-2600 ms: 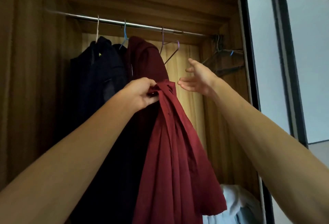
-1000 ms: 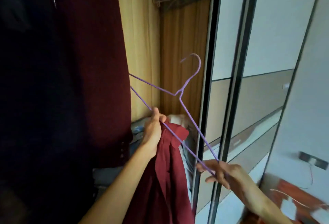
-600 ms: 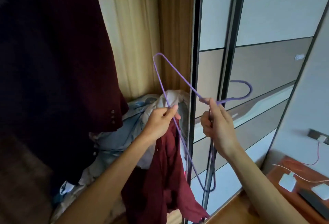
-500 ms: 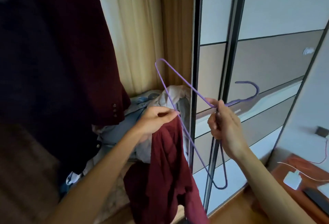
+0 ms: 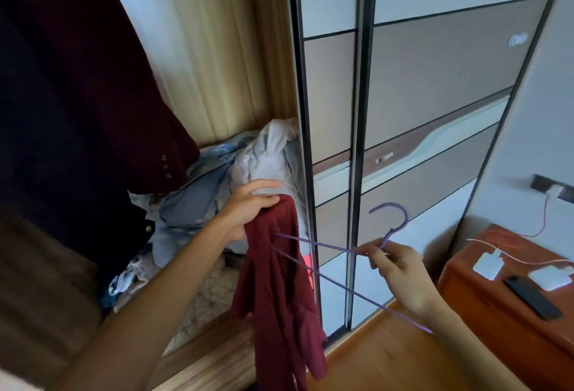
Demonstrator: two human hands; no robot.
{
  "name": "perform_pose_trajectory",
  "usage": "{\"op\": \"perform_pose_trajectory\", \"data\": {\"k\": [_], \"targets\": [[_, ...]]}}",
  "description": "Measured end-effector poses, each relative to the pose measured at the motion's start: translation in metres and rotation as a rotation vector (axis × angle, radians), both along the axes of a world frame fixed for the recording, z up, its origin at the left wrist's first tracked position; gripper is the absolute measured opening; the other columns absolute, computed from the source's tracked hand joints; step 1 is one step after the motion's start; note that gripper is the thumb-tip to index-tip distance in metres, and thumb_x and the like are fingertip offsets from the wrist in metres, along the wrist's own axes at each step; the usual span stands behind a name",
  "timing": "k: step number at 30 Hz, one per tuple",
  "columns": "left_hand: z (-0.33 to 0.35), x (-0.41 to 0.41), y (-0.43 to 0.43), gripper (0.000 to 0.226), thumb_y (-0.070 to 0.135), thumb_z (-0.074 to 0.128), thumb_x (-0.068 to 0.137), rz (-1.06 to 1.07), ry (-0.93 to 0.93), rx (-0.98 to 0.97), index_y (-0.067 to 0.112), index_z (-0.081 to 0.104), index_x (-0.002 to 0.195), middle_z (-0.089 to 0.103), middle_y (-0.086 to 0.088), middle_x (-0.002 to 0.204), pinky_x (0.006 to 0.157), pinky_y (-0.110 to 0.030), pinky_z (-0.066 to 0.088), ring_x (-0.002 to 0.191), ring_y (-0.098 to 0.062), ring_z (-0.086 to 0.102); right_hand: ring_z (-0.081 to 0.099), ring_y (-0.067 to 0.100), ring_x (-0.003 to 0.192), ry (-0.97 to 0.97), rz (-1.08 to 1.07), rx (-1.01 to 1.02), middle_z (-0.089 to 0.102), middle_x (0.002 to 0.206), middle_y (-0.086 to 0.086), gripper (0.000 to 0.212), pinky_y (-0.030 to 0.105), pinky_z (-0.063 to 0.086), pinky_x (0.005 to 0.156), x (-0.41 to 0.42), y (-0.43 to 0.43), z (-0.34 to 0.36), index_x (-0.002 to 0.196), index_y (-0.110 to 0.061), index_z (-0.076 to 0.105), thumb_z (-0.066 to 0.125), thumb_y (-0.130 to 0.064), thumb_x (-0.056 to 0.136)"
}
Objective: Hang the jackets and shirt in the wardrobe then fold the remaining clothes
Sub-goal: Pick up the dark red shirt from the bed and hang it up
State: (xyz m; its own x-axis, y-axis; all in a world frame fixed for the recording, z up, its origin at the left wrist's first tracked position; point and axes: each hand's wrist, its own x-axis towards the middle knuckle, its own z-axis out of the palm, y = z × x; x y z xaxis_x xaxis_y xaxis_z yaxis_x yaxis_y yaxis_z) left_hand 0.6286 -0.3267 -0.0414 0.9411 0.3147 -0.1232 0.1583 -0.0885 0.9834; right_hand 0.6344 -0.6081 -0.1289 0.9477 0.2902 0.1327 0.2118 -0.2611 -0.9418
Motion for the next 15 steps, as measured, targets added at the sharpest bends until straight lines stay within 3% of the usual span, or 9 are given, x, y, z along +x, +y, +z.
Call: {"op": "perform_pose_trajectory", "data": {"k": [2, 6, 10, 13, 14, 15], "targets": [[0.0, -0.002, -0.019, 0.03, 0.0, 0.064, 0.092, -0.088, 0.026, -0.004, 0.024, 0.074, 0.106, 0.075, -0.008, 0.089, 0.06, -0.022, 0.056, 0.068, -0.012, 0.069, 0.046, 0.003, 0.054, 0.008, 0.024, 0.017, 0.058, 0.065, -0.003, 0.027, 0.018, 0.036, 0.052, -0.002, 0.01, 0.003, 0.088, -0.023, 0.077, 0.052, -0.019, 0.099], [0.001, -0.007, -0.053, 0.028, 0.002, 0.065, 0.091, -0.237, 0.042, -0.032, 0.02, 0.074, 0.112, 0.074, -0.019, 0.106, 0.09, -0.035, 0.056, 0.091, -0.026, 0.069, 0.052, 0.009, 0.058, -0.034, 0.033, 0.052, 0.064, 0.066, 0.002, 0.023, 0.025, 0.044, 0.06, -0.002, 0.037, 0.007, 0.086, -0.022, 0.075, 0.055, -0.02, 0.098], [0.0, -0.014, -0.077, 0.028, -0.001, 0.061, 0.094, -0.313, -0.027, -0.02, 0.009, 0.069, 0.118, 0.075, -0.011, 0.104, 0.076, -0.021, 0.057, 0.083, -0.015, 0.072, 0.053, 0.01, 0.063, -0.059, -0.02, 0.256, 0.064, 0.072, 0.002, 0.009, 0.034, 0.046, 0.063, -0.003, 0.06, 0.01, 0.094, -0.018, 0.062, 0.057, -0.011, 0.095], [0.002, -0.015, -0.064, 0.032, 0.01, 0.068, 0.093, -0.34, -0.1, 0.353, 0.015, 0.065, 0.124, 0.071, -0.006, 0.117, 0.092, -0.021, 0.053, 0.106, -0.008, 0.068, 0.045, 0.014, 0.053, 0.03, -0.059, 0.491, 0.057, 0.064, 0.001, 0.014, 0.029, 0.039, 0.052, -0.004, 0.062, 0.017, 0.091, -0.017, 0.05, 0.06, -0.007, 0.093], [0.005, -0.016, -0.057, 0.031, 0.018, 0.069, 0.092, -0.368, -0.094, 0.534, 0.018, 0.065, 0.123, 0.071, -0.004, 0.116, 0.09, -0.02, 0.053, 0.105, -0.01, 0.069, 0.044, 0.014, 0.051, 0.044, -0.078, 0.533, 0.056, 0.063, 0.002, 0.016, 0.028, 0.038, 0.05, -0.003, 0.061, 0.02, 0.091, -0.015, 0.047, 0.061, -0.006, 0.093], [0.008, -0.019, -0.053, 0.024, 0.024, 0.068, 0.093, -0.4, -0.052, 0.659, 0.018, 0.068, 0.116, 0.074, -0.004, 0.106, 0.078, -0.018, 0.054, 0.092, -0.014, 0.073, 0.045, 0.014, 0.05, 0.049, -0.09, 0.557, 0.055, 0.063, 0.003, 0.018, 0.027, 0.038, 0.049, -0.001, 0.059, 0.023, 0.09, -0.013, 0.045, 0.061, -0.004, 0.093]]}}
